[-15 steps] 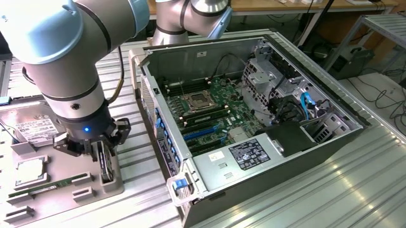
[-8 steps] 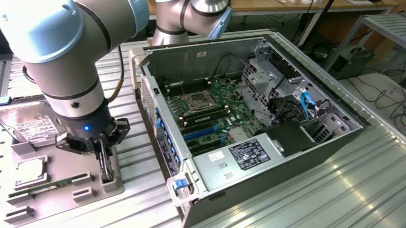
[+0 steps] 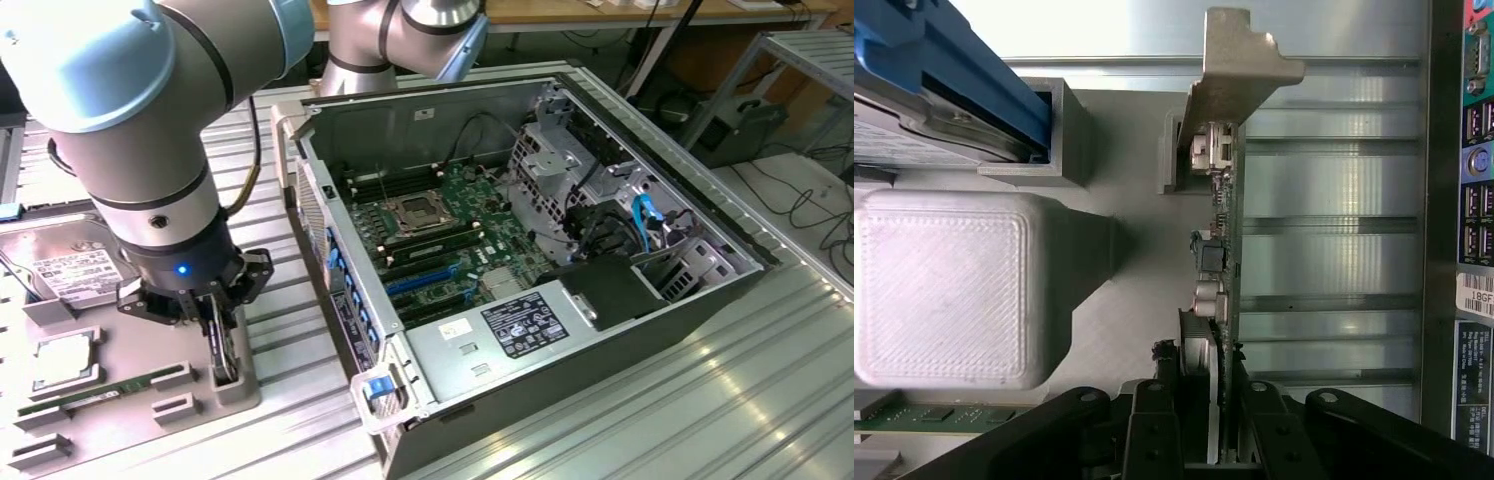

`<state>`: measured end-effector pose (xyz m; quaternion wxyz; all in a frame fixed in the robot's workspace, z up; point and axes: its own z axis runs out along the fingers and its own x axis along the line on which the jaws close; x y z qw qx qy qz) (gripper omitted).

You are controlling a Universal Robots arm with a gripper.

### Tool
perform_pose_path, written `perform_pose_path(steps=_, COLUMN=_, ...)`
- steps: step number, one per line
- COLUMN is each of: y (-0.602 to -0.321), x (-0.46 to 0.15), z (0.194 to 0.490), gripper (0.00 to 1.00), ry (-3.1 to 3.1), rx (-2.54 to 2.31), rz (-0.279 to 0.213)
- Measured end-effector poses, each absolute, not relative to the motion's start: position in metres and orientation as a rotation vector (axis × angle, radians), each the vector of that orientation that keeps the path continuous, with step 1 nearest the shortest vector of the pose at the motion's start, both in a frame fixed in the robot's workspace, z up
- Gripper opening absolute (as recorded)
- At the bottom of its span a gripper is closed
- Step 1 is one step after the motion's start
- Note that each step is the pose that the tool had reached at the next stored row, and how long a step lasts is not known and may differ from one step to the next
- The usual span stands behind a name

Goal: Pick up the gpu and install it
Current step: 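Pick up the gpu and move the gpu toward the slot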

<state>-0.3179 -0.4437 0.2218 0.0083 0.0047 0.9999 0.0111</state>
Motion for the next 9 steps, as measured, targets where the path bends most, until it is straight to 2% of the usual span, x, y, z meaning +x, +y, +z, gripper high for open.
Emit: perform_pose_path(steps=9, y=-0.4437, x=-0.3179, z=0.224, gripper=0.28, ry=3.125, rx=0.015, rz=0.035)
